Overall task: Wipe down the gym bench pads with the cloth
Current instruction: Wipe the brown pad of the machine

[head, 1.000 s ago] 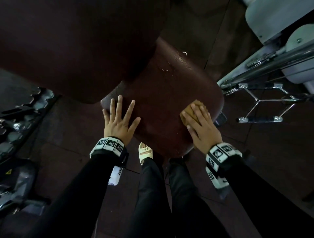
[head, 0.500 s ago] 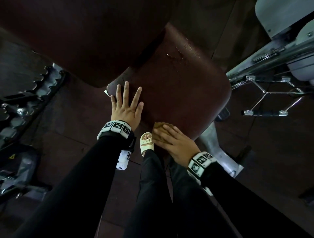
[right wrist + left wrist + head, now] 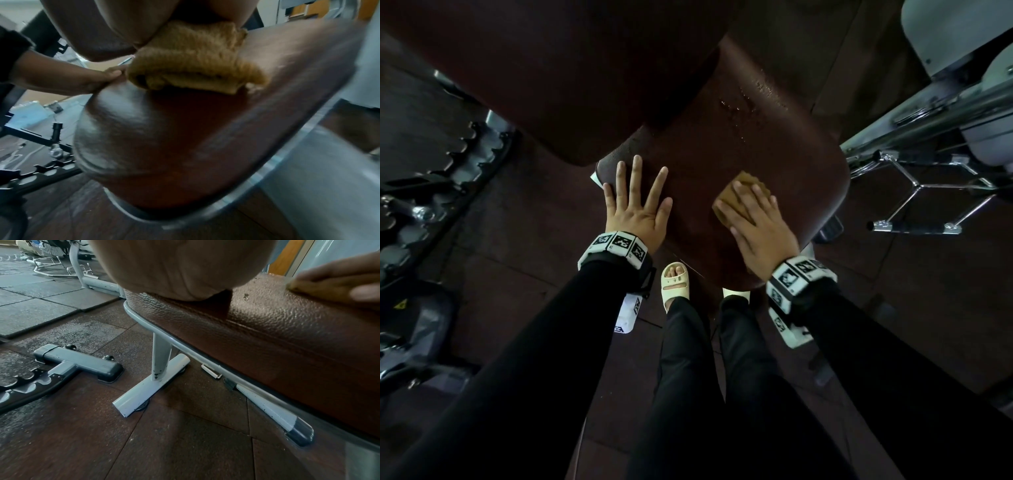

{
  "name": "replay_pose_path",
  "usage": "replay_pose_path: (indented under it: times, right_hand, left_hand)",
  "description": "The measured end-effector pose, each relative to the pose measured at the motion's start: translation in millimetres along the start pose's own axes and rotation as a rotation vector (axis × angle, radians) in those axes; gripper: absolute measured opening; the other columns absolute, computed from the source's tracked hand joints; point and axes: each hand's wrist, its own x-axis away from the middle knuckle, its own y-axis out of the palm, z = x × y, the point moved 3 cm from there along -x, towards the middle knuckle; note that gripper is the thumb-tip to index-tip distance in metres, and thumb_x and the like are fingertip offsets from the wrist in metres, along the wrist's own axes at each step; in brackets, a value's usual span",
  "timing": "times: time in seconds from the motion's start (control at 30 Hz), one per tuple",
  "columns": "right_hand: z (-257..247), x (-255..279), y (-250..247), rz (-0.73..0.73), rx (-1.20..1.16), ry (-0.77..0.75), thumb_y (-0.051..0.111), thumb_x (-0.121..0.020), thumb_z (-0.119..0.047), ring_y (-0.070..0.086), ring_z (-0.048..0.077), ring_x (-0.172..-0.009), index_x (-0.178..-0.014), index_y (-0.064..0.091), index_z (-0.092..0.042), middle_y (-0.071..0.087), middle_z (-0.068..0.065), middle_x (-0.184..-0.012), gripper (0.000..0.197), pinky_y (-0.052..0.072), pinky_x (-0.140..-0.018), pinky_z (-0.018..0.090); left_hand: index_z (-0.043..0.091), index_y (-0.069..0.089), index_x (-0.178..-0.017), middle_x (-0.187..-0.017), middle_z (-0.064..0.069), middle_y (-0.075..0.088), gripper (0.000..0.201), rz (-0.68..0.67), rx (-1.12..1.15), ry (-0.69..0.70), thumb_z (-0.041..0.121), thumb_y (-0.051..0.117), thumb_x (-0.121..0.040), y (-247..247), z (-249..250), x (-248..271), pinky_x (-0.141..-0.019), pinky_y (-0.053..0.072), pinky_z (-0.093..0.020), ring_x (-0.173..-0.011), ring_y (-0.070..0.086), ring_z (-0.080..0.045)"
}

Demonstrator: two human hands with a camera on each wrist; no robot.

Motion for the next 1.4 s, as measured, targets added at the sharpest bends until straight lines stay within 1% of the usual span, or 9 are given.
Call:
replay_pose_path:
  times: [0.3, 0.37, 0.43, 0.67, 0.83, 0.97, 1.1, 1.2, 1.4]
  right_hand:
    - [-24, 54, 35, -0.180, 0.143, -0.343, 0.044, -0.084, -0.021, 0.024, 0.028, -0.141, -0.141, 0.039, -0.034, 0.028, -0.001, -0.153, 0.059, 0.022, -0.113, 0.046]
    - [-4, 72, 30, -0.152, 0.168, -0.325, 0.054, -0.079, -0.018, 0.031, 0.028, -0.138, -0.139, 0.040, -0.036, 0.033, 0.000, -0.150, 0.064, 0.030, -0.109, 0.050]
    - [16, 79, 20, -0.127, 0.147, -0.255, 0.045, -0.082, -0.021, 0.031, 0.028, -0.137, -0.140, 0.035, -0.037, 0.033, 0.002, -0.149, 0.061, 0.032, -0.107, 0.052]
    - [25, 22, -4, 0.020, -0.012, 0.025, 0.045, -0.095, -0.019, 0.017, 0.029, -0.143, -0.142, 0.036, -0.033, 0.024, 0.002, -0.155, 0.050, 0.013, -0.115, 0.049]
    - [-19, -14, 6, -0.003, 0.009, -0.044, 0.046, -0.094, -0.020, 0.017, 0.030, -0.143, -0.142, 0.035, -0.034, 0.022, 0.001, -0.155, 0.052, 0.012, -0.114, 0.047]
    - [-36, 16, 25, -0.104, 0.060, -0.244, 0.043, -0.086, -0.018, 0.025, 0.030, -0.141, -0.140, 0.041, -0.032, 0.029, 0.003, -0.153, 0.056, 0.018, -0.113, 0.046]
    - [-10, 58, 29, -0.127, 0.137, -0.249, 0.052, -0.079, -0.018, 0.025, 0.024, -0.141, -0.141, 0.035, -0.039, 0.028, -0.002, -0.153, 0.068, 0.023, -0.112, 0.046]
    - [14, 69, 17, -0.096, 0.103, -0.094, 0.057, -0.082, -0.019, 0.026, 0.025, -0.140, -0.143, 0.030, -0.039, 0.029, 0.000, -0.152, 0.070, 0.027, -0.110, 0.053]
    - [24, 16, -6, -0.090, 0.053, 0.093, 0.025, -0.097, -0.034, 0.011, 0.024, -0.145, -0.145, 0.020, -0.042, 0.013, -0.004, -0.157, 0.049, 0.007, -0.115, 0.045]
  left_hand:
    - [0.047, -0.021, -0.140, -0.156, 0.002, -0.026, 0.054, 0.000, 0.007, -0.009, 0.053, 0.011, -0.097, -1, 1, 0, -0.113, -0.017, -0.046, -0.142, -0.028, -0.022]
    - [0.048, -0.022, -0.139, -0.156, 0.002, -0.027, 0.054, -0.001, 0.014, -0.007, 0.055, 0.010, -0.096, 0, 0, 0, -0.113, -0.018, -0.046, -0.141, -0.029, -0.021]
    - [0.048, -0.021, -0.140, -0.156, 0.003, -0.027, 0.054, 0.007, 0.021, 0.000, 0.055, 0.010, -0.096, 0, -1, 0, -0.112, -0.019, -0.045, -0.141, -0.029, -0.020]
    - [0.047, -0.020, -0.140, -0.156, 0.002, -0.027, 0.054, 0.002, 0.019, 0.000, 0.054, 0.012, -0.097, 1, -1, -2, -0.112, -0.019, -0.047, -0.139, -0.031, -0.019]
    - [0.044, -0.015, -0.143, -0.157, 0.001, -0.024, 0.055, 0.000, 0.022, -0.013, 0.051, 0.017, -0.099, -1, 2, 0, -0.114, -0.015, -0.050, -0.142, -0.027, -0.023]
    - [0.040, 0.009, -0.150, -0.160, 0.000, -0.010, 0.056, 0.093, 0.087, -0.009, 0.045, 0.032, -0.099, -9, 7, 3, -0.115, -0.008, -0.052, -0.146, -0.016, -0.024]
    - [0.036, 0.023, -0.148, -0.160, -0.003, -0.002, 0.055, 0.156, 0.138, -0.027, 0.039, 0.041, -0.096, -14, 12, 2, -0.114, -0.003, -0.056, -0.147, -0.010, -0.025]
    - [0.036, 0.012, -0.150, -0.160, -0.007, -0.011, 0.063, 0.150, 0.096, -0.041, 0.042, 0.040, -0.094, -19, 15, -7, -0.113, -0.008, -0.054, -0.146, -0.013, -0.023]
    - [0.044, -0.021, -0.143, -0.155, -0.004, -0.030, 0.070, -0.031, 0.029, -0.142, 0.070, 0.013, -0.088, -12, 20, -27, -0.104, -0.024, -0.050, -0.141, -0.029, -0.020]
